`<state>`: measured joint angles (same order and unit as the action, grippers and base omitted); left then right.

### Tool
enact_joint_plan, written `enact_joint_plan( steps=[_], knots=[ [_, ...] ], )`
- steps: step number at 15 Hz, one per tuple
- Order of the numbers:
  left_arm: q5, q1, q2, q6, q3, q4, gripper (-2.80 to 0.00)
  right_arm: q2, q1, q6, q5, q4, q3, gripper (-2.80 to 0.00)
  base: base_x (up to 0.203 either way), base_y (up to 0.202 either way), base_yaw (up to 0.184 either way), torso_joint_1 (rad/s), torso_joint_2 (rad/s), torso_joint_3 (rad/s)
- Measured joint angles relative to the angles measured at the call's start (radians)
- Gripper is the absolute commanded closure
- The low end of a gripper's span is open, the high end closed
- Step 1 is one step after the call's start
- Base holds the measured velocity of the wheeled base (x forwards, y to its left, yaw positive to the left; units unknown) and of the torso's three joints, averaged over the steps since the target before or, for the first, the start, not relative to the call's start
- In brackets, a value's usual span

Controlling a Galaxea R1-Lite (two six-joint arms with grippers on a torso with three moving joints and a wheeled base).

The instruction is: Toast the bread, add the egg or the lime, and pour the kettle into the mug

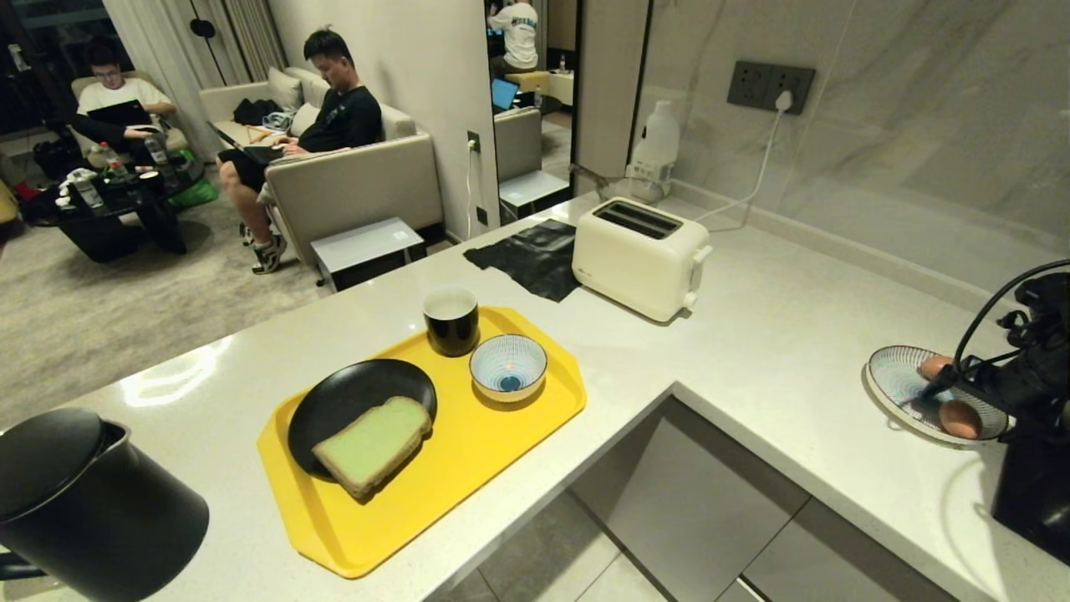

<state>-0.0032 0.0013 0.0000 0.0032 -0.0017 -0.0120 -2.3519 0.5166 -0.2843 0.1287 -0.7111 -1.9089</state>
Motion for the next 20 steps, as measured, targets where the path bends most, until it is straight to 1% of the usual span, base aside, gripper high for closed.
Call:
enact_joint_plan(
  steps=[2,10,12,17,20],
  knots=[
    [0.000,0.000,0.000,0.000,0.000,0.000,0.00,0.001,-0.001,0.002,0.034,0.000,0.002,-2.80,0.000,0.000,0.000,0.000,0.00,0.000],
    [0.000,0.000,0.000,0.000,0.000,0.000,0.00,0.041,0.016,0.013,0.027,-0.050,0.000,-2.80,0.000,0.000,0.000,0.000,0.00,0.000],
    [0.000,0.000,0.000,0.000,0.000,0.000,0.00,0.052,0.025,0.054,0.027,-0.080,-0.001,-2.80,0.000,0.000,0.000,0.000,0.00,0.000],
    [0.000,0.000,0.000,0.000,0.000,0.000,0.00,0.064,0.030,0.147,0.026,-0.084,-0.004,-2.80,0.000,0.000,0.000,0.000,0.00,0.000],
    [0.000,0.000,0.000,0.000,0.000,0.000,0.00,0.061,0.029,0.181,0.021,-0.083,-0.008,-2.80,0.000,0.000,0.000,0.000,0.00,0.000]
  ],
)
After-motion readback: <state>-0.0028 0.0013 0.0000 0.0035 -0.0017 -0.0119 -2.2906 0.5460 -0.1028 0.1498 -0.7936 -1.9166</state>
